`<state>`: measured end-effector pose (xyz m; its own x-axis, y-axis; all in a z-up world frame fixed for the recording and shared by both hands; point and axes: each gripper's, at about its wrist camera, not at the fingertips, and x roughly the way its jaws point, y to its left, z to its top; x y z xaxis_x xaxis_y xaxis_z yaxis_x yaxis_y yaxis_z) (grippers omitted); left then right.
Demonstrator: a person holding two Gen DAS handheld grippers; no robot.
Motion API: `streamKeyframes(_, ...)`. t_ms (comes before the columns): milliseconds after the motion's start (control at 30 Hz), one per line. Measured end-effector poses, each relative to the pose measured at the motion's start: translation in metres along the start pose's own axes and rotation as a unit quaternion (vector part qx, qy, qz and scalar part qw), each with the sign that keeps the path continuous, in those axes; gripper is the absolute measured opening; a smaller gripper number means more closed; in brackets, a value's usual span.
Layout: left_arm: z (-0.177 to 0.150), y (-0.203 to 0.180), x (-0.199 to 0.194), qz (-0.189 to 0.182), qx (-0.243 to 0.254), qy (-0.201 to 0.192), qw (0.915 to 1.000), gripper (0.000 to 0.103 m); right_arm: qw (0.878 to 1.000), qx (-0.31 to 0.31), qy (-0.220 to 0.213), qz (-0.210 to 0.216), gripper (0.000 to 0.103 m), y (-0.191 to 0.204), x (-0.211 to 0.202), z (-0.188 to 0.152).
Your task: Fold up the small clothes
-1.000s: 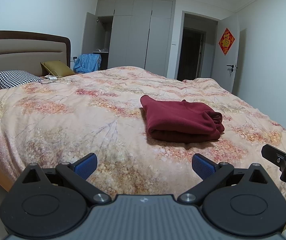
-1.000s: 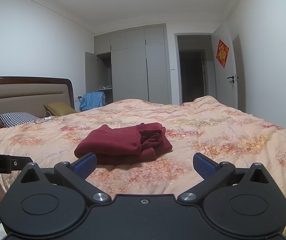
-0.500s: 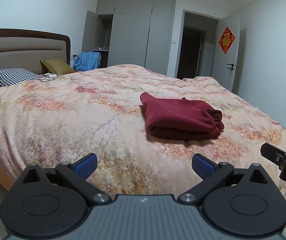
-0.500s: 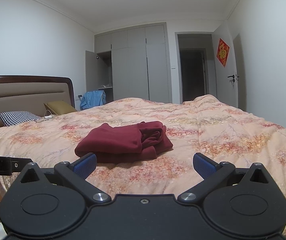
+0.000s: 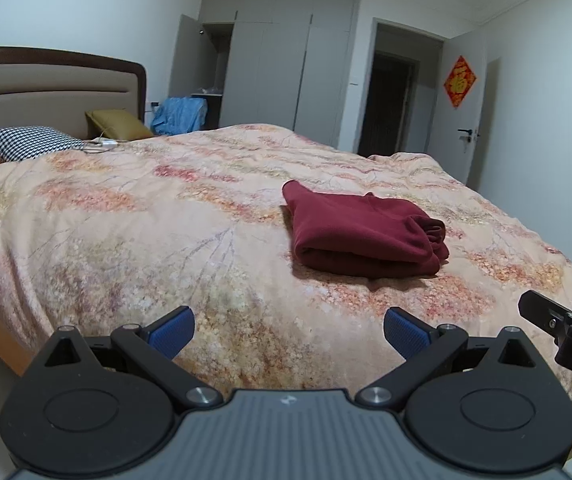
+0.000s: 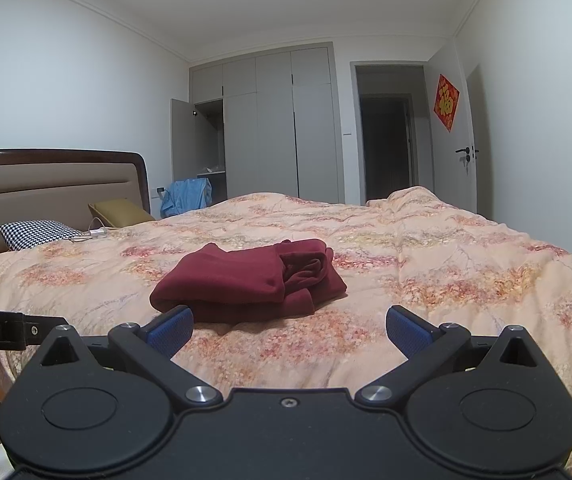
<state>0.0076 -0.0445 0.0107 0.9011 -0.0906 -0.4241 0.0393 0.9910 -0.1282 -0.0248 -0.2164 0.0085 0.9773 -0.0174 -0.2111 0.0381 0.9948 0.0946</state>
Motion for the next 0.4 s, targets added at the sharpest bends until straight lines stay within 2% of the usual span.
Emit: streamKeyframes(400, -0.0008, 0.0036, 0.0008, 0.009, -0.016, -0.002, 0.9998, 0.103, 1.000, 0.001, 0.007, 0.002, 0.102, -0.0015, 0.0023, -0.0009)
